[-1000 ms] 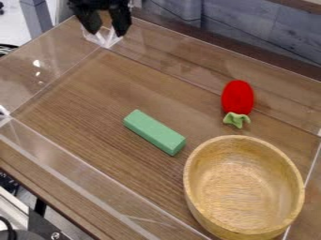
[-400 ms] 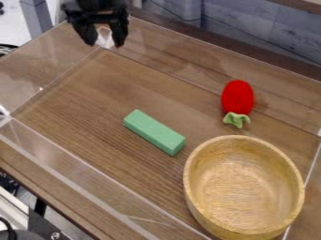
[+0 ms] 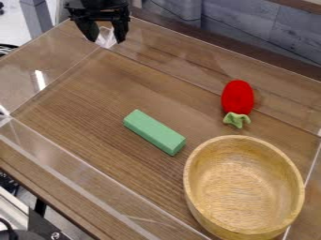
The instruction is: Move the red fruit to the right
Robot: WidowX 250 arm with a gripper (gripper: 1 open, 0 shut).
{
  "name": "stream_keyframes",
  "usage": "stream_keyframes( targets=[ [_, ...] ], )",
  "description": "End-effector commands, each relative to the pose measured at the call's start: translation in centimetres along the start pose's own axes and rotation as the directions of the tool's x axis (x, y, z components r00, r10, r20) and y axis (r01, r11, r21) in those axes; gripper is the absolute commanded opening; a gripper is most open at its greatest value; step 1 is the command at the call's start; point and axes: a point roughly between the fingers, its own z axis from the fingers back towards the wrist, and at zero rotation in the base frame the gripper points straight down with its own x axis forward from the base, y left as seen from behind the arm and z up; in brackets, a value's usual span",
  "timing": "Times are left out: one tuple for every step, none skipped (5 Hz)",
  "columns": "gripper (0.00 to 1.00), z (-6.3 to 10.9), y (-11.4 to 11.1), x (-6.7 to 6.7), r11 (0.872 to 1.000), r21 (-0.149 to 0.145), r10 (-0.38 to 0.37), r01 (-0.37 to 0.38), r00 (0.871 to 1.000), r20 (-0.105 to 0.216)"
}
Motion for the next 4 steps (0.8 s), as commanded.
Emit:
stream_keyframes(
  targets=[
    [1.00, 1.4, -1.0, 2.3, 0.999, 0.014, -0.030, 0.029, 0.997, 0.064],
    [1.00, 1.0, -1.7, 2.6, 0.998, 0.017, -0.056, 0.055, 0.997, 0.061],
    [1.00, 1.8, -0.7, 2.2, 0.998, 0.035, -0.044, 0.042, 0.997, 0.066],
    [1.00, 2.9, 0.4, 1.9, 0.999, 0.051, -0.022, 0.018, 0.997, 0.074]
  ],
)
